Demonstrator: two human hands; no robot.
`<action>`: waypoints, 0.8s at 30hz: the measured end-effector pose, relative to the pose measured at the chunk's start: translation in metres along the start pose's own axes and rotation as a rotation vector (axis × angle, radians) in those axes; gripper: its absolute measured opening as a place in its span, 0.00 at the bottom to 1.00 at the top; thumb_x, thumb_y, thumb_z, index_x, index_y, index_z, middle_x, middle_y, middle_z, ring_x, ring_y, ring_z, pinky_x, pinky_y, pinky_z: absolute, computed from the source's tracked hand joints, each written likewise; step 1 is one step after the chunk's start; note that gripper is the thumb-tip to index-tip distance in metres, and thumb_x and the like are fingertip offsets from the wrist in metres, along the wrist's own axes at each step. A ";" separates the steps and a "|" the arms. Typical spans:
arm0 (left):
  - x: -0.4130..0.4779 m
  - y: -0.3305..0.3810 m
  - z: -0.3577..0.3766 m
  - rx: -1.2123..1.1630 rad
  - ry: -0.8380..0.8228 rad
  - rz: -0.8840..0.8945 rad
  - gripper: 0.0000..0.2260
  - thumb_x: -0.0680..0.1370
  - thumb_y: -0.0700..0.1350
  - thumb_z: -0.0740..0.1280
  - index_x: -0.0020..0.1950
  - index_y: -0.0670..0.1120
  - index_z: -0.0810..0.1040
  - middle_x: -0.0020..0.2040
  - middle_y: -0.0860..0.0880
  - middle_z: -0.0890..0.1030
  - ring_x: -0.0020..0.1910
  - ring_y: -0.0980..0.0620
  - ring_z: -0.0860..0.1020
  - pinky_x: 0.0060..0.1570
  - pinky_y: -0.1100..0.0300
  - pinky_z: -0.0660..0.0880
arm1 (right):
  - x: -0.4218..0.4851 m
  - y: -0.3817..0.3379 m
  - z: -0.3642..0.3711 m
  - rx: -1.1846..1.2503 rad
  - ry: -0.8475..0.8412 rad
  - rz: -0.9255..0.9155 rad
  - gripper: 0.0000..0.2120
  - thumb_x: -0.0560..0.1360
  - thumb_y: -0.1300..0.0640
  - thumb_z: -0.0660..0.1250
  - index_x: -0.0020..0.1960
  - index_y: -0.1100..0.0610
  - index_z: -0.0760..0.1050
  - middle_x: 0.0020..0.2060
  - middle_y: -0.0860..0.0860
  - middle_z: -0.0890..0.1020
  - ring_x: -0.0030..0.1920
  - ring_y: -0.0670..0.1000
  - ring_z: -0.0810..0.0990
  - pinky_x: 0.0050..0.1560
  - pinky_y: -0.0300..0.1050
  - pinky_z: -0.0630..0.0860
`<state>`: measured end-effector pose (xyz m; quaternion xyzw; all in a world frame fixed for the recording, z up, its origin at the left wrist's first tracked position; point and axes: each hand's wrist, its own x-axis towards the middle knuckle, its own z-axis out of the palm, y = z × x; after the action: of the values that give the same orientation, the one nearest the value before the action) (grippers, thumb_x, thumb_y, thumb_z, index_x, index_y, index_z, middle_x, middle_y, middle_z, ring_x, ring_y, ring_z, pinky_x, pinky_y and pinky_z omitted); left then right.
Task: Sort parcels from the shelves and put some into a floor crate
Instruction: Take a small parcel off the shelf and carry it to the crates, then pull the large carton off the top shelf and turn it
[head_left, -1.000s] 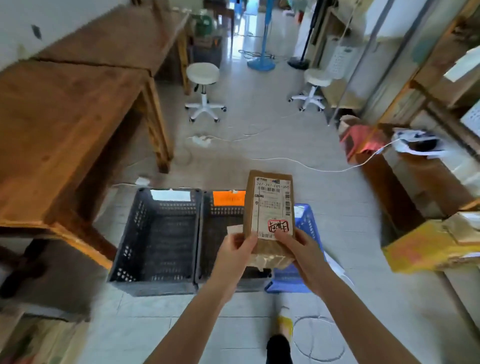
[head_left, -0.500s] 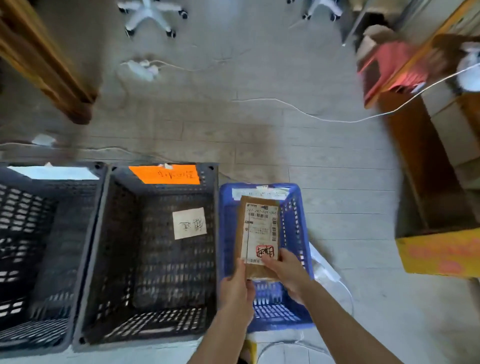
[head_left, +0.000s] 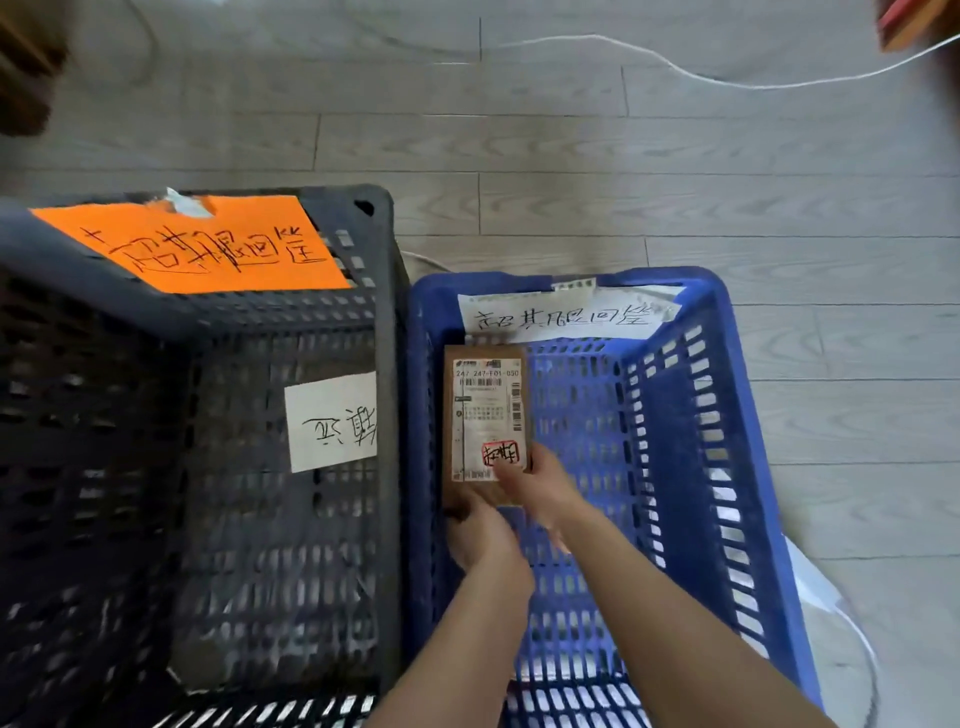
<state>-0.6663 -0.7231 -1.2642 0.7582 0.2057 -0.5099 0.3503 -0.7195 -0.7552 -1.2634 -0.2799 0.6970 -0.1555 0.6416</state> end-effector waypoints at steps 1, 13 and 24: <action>0.005 -0.001 0.000 0.009 -0.013 0.002 0.20 0.78 0.53 0.61 0.63 0.40 0.74 0.60 0.40 0.78 0.58 0.39 0.78 0.58 0.48 0.76 | 0.005 0.003 0.002 -0.015 0.007 0.011 0.14 0.77 0.62 0.62 0.62 0.60 0.69 0.56 0.54 0.79 0.57 0.55 0.78 0.60 0.52 0.75; -0.067 0.040 -0.034 0.209 -0.195 -0.031 0.21 0.80 0.53 0.58 0.66 0.40 0.72 0.64 0.42 0.75 0.63 0.42 0.73 0.62 0.52 0.70 | -0.083 -0.056 -0.007 -0.270 0.062 0.107 0.26 0.77 0.49 0.62 0.70 0.61 0.62 0.65 0.56 0.72 0.63 0.56 0.73 0.54 0.45 0.71; -0.335 0.235 -0.208 0.167 -0.152 0.341 0.23 0.80 0.54 0.55 0.66 0.38 0.70 0.65 0.41 0.73 0.65 0.41 0.71 0.64 0.50 0.67 | -0.358 -0.296 0.020 -0.386 -0.100 -0.251 0.24 0.77 0.44 0.59 0.65 0.60 0.72 0.63 0.56 0.76 0.59 0.55 0.75 0.59 0.48 0.70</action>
<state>-0.5108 -0.7114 -0.8327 0.7676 0.0045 -0.5145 0.3821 -0.6358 -0.7764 -0.8060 -0.4892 0.6410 -0.0838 0.5854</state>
